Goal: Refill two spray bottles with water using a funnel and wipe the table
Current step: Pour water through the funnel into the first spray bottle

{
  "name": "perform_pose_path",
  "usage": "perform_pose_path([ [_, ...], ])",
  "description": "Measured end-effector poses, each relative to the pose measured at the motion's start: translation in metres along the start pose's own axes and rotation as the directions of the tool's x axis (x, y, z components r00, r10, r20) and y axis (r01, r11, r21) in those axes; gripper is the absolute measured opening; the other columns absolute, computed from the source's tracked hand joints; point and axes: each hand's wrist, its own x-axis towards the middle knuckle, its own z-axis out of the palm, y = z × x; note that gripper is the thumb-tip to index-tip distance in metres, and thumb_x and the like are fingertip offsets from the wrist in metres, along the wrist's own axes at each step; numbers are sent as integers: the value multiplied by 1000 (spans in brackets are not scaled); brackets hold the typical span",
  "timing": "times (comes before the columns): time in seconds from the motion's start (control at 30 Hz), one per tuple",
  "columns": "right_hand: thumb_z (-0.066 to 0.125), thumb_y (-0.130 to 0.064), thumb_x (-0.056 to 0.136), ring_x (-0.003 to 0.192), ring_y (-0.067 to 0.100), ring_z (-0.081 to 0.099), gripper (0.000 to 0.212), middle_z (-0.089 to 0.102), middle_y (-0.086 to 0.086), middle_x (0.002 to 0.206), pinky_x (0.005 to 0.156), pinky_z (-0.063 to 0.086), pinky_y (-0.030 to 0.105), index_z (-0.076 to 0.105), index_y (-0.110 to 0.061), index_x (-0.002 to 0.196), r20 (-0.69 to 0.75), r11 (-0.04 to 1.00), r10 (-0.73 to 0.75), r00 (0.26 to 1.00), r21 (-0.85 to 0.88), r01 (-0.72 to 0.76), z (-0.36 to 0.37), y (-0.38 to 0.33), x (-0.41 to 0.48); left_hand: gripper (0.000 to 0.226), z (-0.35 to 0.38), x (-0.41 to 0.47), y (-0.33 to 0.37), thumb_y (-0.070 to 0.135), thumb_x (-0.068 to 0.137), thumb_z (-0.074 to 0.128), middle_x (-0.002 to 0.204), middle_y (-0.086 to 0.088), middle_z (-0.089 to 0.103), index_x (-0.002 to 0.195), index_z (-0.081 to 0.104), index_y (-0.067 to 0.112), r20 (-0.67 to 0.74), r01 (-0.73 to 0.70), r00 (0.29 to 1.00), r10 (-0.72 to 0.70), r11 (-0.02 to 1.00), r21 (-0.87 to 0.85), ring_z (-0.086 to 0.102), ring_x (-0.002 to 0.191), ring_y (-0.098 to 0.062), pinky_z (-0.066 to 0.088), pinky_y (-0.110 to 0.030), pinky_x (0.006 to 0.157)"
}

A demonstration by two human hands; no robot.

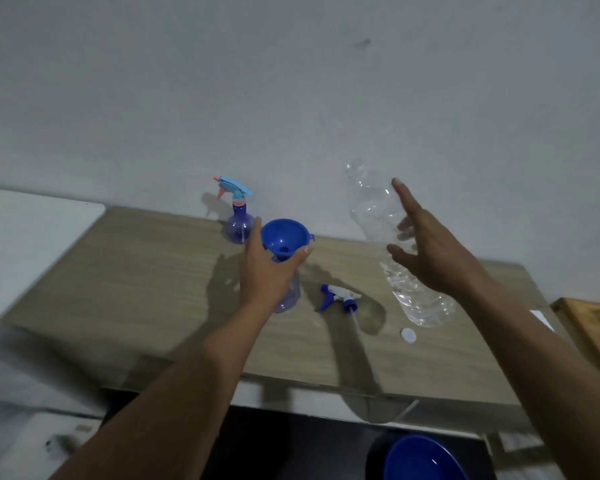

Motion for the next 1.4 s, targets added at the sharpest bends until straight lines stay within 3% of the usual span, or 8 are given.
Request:
perform_pose_path([
  [0.13, 73, -26, 91, 88, 4, 59, 108, 56, 1, 106, 82, 54, 35, -8, -68, 148, 190, 995, -57, 980, -70, 72, -9, -13, 5, 88, -5, 2, 7, 59, 66, 84, 122, 28, 55, 143, 43, 44, 8, -2, 1000, 2, 1000, 21, 57, 108, -2, 41, -13, 77],
  [0.23, 72, -26, 93, 89, 7, 60, 107, 55, 1, 106, 83, 57, 39, -10, -71, 145, 290, 989, -78, 954, -97, 111, -15, -21, 6, 53, -9, 2, 10, 58, 63, 83, 97, 40, 60, 104, 50, 64, 15, -22, 1000, 21, 999, 36, 61, 93, 9, 44, -10, 70],
  [0.3, 71, -25, 93, 90, 9, 60, 108, 55, 2, 107, 83, 57, 40, -11, -72, 144, 335, 984, -85, 938, -121, 132, -18, -25, 8, 49, -10, 3, 12, 58, 61, 83, 94, 36, 62, 99, 52, 57, 12, -27, 1000, 26, 999, 33, 60, 91, 11, 45, -8, 69],
  [0.4, 71, -24, 93, 92, 13, 60, 108, 56, 1, 107, 84, 55, 40, -12, -73, 143, 373, 977, -89, 924, -149, 154, -22, -28, 10, 51, -11, 4, 11, 58, 61, 83, 91, 42, 59, 96, 47, 67, 14, -39, 999, 39, 999, 28, 59, 88, 14, 42, -2, 66],
  [0.47, 71, -24, 93, 90, 13, 60, 108, 55, -1, 106, 83, 55, 40, -11, -74, 143, 403, 973, -86, 911, -163, 164, -24, -27, 11, 50, -10, 6, 7, 55, 62, 84, 94, 37, 63, 100, 52, 63, 10, -51, 999, 51, 998, 20, 60, 88, 13, 45, -5, 70],
  [0.57, 72, -24, 92, 87, 13, 61, 109, 55, -4, 103, 81, 57, 41, -11, -74, 143, 437, 965, -74, 897, -196, 175, -28, -27, 14, 78, -8, 9, 4, 53, 65, 87, 121, 11, 66, 132, 55, 29, 42, -6, 999, 5, 999, 33, 63, 109, -9, 55, -32, 91],
  [0.63, 73, -25, 91, 87, 9, 60, 110, 55, -5, 103, 81, 57, 40, -11, -73, 143, 445, 962, -76, 892, -203, 183, -31, -27, 16, 86, -8, 10, 3, 53, 65, 87, 128, 4, 63, 138, 52, 22, 53, 7, 999, -9, 999, 37, 62, 115, -16, 54, -40, 97],
  [1.4, 73, -25, 92, 88, 5, 58, 111, 54, -10, 102, 80, 55, 33, -13, -76, 140, 539, 933, -94, 837, -245, 263, -40, -46, 35, 87, -9, 11, 5, 48, 64, 91, 124, 7, 64, 137, 51, 26, 54, 10, 999, -10, 1000, -7, 62, 112, -15, 58, -39, 93],
])
